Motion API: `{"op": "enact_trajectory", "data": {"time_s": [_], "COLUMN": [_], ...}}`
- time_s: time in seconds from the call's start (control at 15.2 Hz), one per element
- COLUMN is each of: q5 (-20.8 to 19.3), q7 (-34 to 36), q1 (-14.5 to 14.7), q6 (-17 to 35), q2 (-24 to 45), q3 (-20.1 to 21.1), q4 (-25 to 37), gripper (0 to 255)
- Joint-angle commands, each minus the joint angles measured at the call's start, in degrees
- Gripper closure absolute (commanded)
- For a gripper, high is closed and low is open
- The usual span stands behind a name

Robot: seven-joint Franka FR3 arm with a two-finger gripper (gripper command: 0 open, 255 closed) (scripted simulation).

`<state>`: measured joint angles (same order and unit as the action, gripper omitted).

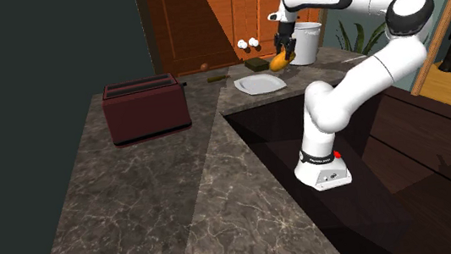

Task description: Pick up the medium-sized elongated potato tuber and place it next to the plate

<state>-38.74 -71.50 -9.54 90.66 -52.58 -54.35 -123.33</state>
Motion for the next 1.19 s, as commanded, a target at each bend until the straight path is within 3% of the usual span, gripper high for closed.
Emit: {"op": "enact_trajectory", "data": {"time_s": [0.0, 0.26, 0.53, 0.79, 1.12], "q5": [-1.1, -2.3, -3.3, -4.7, -7.6], "q7": [-3.0, -8.1, -13.0, -17.7, -23.9], "q1": [1.7, 6.7, 13.5, 22.2, 35.5], "q6": [0.2, 0.2, -0.3, -2.0, -5.9], "q2": [1.3, 4.0, 5.9, 6.2, 4.0], "q3": [-3.7, -11.0, -19.0, -27.5, -37.9], "q4": [3.6, 11.4, 20.5, 31.2, 48.0], "gripper": [255, 255, 255, 255, 255]}}
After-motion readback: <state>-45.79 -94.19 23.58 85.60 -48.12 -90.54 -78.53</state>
